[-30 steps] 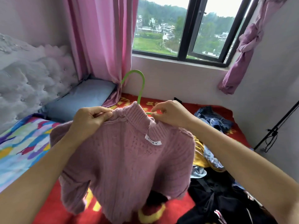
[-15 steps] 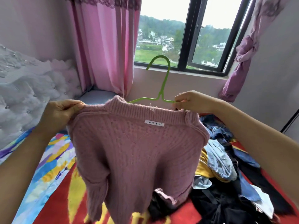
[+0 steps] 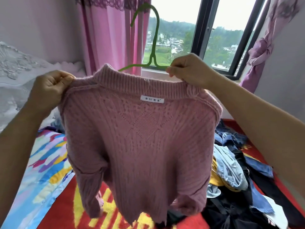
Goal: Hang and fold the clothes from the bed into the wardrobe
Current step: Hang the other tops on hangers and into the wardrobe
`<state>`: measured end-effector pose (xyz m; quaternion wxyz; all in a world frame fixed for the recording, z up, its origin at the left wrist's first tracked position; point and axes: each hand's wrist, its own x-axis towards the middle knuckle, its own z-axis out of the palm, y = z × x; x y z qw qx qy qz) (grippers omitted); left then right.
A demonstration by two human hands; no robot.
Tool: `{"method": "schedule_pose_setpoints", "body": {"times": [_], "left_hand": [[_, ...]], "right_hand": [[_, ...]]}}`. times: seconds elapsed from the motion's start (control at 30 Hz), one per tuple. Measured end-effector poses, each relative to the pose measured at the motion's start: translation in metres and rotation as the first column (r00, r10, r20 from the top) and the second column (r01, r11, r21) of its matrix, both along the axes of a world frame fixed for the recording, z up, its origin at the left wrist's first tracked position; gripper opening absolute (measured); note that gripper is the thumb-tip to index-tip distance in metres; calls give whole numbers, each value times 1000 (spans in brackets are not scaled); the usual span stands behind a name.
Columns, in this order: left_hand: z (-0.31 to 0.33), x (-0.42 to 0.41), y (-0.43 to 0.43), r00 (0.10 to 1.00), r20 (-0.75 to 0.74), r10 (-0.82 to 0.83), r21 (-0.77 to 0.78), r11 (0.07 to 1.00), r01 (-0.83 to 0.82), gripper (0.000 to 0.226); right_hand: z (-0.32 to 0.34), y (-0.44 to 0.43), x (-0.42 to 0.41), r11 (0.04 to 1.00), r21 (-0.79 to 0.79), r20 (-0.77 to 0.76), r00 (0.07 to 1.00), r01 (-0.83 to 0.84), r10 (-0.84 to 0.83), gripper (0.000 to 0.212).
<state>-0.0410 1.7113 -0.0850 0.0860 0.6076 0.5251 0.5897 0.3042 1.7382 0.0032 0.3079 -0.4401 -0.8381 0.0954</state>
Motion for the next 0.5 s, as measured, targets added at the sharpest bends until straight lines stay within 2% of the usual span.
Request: {"method": "schedule_pose_setpoints", "body": {"times": [0.07, 0.13, 0.2, 0.23, 0.33, 0.4, 0.43, 0.5], "left_hand": [[7, -1, -7, 999, -39, 26, 6, 1000, -25, 30], [17, 8, -15, 990, -139, 5, -50, 999, -12, 17], [27, 23, -23, 962, -272, -5, -120, 992, -29, 23], [28, 31, -26, 956, -292, 8, -122, 991, -46, 25], [16, 46, -32, 977, -169, 131, -62, 988, -143, 31], [6, 49, -38, 972, -72, 224, -5, 974, -225, 38], [2, 49, -41, 960, -62, 275, 18, 962, -274, 34], [-5, 46, -47, 929, -45, 367, 35, 930, -365, 32]], "right_hand": [[4, 2, -6, 999, 32, -73, 997, -15, 18, 21], [7, 2, -15, 997, 69, -152, 987, -32, 42, 18], [8, -1, -24, 995, 81, -172, 983, -54, 67, 17], [6, -2, -28, 995, 79, -167, 983, -66, 78, 18], [-7, -3, -34, 994, 21, -175, 979, -105, 108, 22], [-16, -5, -30, 983, -41, -199, 965, -181, 169, 13], [-21, -2, -21, 973, -78, -230, 954, -216, 194, 10], [-38, 8, 9, 952, -195, -250, 950, -236, 185, 29]]}}
